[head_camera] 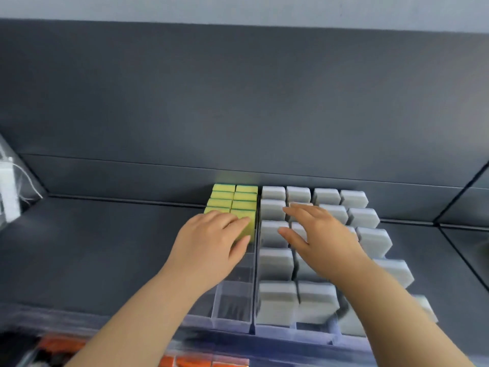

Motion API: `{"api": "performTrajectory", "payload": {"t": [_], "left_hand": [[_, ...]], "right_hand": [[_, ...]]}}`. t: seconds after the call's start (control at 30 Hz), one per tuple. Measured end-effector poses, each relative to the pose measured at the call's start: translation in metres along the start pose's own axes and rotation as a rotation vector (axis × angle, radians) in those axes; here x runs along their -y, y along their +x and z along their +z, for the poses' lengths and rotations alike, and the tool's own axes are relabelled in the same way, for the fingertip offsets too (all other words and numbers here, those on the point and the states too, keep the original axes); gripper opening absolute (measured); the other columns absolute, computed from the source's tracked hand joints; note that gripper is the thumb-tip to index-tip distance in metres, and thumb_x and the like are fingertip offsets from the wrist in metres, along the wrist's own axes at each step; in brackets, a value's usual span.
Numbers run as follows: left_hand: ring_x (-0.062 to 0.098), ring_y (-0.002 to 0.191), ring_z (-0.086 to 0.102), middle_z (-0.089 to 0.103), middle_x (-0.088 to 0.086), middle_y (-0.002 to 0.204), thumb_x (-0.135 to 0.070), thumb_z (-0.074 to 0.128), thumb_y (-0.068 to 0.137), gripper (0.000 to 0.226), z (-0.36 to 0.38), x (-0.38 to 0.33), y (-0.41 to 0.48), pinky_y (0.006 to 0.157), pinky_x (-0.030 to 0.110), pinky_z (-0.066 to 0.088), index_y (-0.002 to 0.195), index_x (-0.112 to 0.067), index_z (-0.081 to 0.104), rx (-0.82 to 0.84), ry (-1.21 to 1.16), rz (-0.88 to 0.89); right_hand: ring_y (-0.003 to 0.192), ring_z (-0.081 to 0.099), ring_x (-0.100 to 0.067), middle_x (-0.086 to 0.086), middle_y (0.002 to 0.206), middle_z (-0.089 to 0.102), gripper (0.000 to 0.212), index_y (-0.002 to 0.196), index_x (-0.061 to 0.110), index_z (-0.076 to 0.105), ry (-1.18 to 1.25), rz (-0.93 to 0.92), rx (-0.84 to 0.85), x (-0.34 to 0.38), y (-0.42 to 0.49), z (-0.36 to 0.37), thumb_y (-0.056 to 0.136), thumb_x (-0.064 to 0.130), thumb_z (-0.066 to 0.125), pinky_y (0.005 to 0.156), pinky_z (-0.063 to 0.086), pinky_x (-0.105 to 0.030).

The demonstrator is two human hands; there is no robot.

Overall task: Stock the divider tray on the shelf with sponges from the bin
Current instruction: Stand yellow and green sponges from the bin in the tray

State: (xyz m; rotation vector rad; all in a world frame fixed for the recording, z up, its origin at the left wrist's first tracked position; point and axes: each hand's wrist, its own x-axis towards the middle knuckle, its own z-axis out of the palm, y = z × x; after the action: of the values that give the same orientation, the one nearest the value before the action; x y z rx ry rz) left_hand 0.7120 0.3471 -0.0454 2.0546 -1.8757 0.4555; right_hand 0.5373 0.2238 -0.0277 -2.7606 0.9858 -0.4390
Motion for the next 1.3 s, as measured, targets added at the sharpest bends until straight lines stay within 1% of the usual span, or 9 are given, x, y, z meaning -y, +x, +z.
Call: {"api": "performTrajectory", "payload": {"t": [0.17,0.33,0.43,0.53,0.6,0.67,0.73,0.97,1.3], "left_hand": [[0.014,0.081,0.065,0.069,-0.008,0.093,-0.039,0.041,0.087,0.039,-0.019,-0.018,-0.050,0.066,0.029,0.052,0.106,-0.021,0.070,0.002,-0.025,0.021],[0.008,0.082,0.065,0.070,-0.012,0.094,-0.040,0.041,0.085,0.039,-0.023,-0.043,-0.114,0.068,0.026,0.052,0.107,-0.023,0.069,0.049,-0.125,0.024],[0.008,0.082,0.065,0.070,-0.012,0.094,-0.040,0.042,0.084,0.039,-0.019,-0.061,-0.145,0.068,0.025,0.052,0.106,-0.024,0.070,0.087,-0.168,0.025],[0.007,0.081,0.066,0.070,-0.013,0.093,-0.042,0.042,0.082,0.040,-0.016,-0.085,-0.159,0.067,0.024,0.052,0.103,-0.026,0.071,0.120,-0.204,0.024],[0.007,0.082,0.066,0.070,-0.013,0.094,-0.043,0.041,0.082,0.040,-0.013,-0.106,-0.158,0.068,0.024,0.052,0.102,-0.026,0.071,0.128,-0.220,0.053],[0.009,0.083,0.066,0.070,-0.011,0.094,-0.042,0.041,0.082,0.041,-0.009,-0.131,-0.149,0.068,0.025,0.053,0.103,-0.025,0.072,0.130,-0.246,0.109],[0.011,0.081,0.066,0.070,-0.010,0.093,-0.041,0.042,0.082,0.041,-0.004,-0.162,-0.135,0.066,0.025,0.052,0.102,-0.022,0.072,0.119,-0.274,0.183],[0.014,0.080,0.066,0.070,-0.009,0.091,-0.040,0.045,0.082,0.038,0.019,-0.316,-0.075,0.062,0.025,0.051,0.101,-0.021,0.072,0.053,-0.363,0.434],[0.014,0.083,0.065,0.070,-0.008,0.095,-0.040,0.043,0.084,0.042,0.060,-0.577,0.019,0.066,0.028,0.053,0.110,-0.020,0.068,0.060,-0.459,0.528]], "right_hand": [[0.132,0.036,-0.016,0.002,0.137,0.049,0.045,0.130,0.018,0.052,0.116,0.032,-0.160,0.031,-0.061,0.016,0.092,0.041,0.051,0.104,0.029,-0.024],[0.127,0.041,-0.016,-0.001,0.129,0.057,0.050,0.122,0.015,0.058,0.111,0.052,-0.276,0.067,-0.129,0.039,0.089,0.047,0.038,0.102,0.031,-0.033],[0.127,0.042,-0.014,0.002,0.128,0.058,0.050,0.123,0.017,0.057,0.137,0.077,-0.256,0.073,-0.168,0.052,0.091,0.049,0.036,0.101,0.039,-0.031],[0.132,0.039,-0.013,0.006,0.134,0.053,0.060,0.128,0.021,0.053,0.111,0.157,-0.173,0.067,-0.202,0.055,0.090,0.060,0.028,0.104,0.031,-0.028],[0.137,0.031,-0.012,0.007,0.141,0.045,0.077,0.133,0.024,0.048,0.104,0.218,-0.112,0.054,-0.221,0.051,0.083,0.072,0.014,0.108,0.026,-0.026],[0.139,0.025,-0.010,0.008,0.145,0.039,0.096,0.137,0.026,0.043,0.105,0.291,-0.091,0.035,-0.242,0.042,0.074,0.080,-0.003,0.109,0.022,-0.023],[0.139,0.024,-0.009,0.009,0.145,0.038,0.102,0.138,0.026,0.041,0.112,0.373,-0.105,0.014,-0.264,0.027,0.069,0.084,-0.005,0.108,0.018,-0.019],[0.138,0.022,-0.006,0.013,0.146,0.034,0.057,0.140,0.028,0.037,0.071,0.633,-0.210,-0.094,-0.366,-0.036,0.091,0.057,0.038,0.108,0.016,-0.016],[0.135,0.027,-0.007,0.014,0.145,0.034,0.054,0.141,0.035,0.031,0.066,0.943,-0.282,-0.292,-0.528,-0.152,0.090,0.052,0.039,0.106,0.025,-0.022]]}}
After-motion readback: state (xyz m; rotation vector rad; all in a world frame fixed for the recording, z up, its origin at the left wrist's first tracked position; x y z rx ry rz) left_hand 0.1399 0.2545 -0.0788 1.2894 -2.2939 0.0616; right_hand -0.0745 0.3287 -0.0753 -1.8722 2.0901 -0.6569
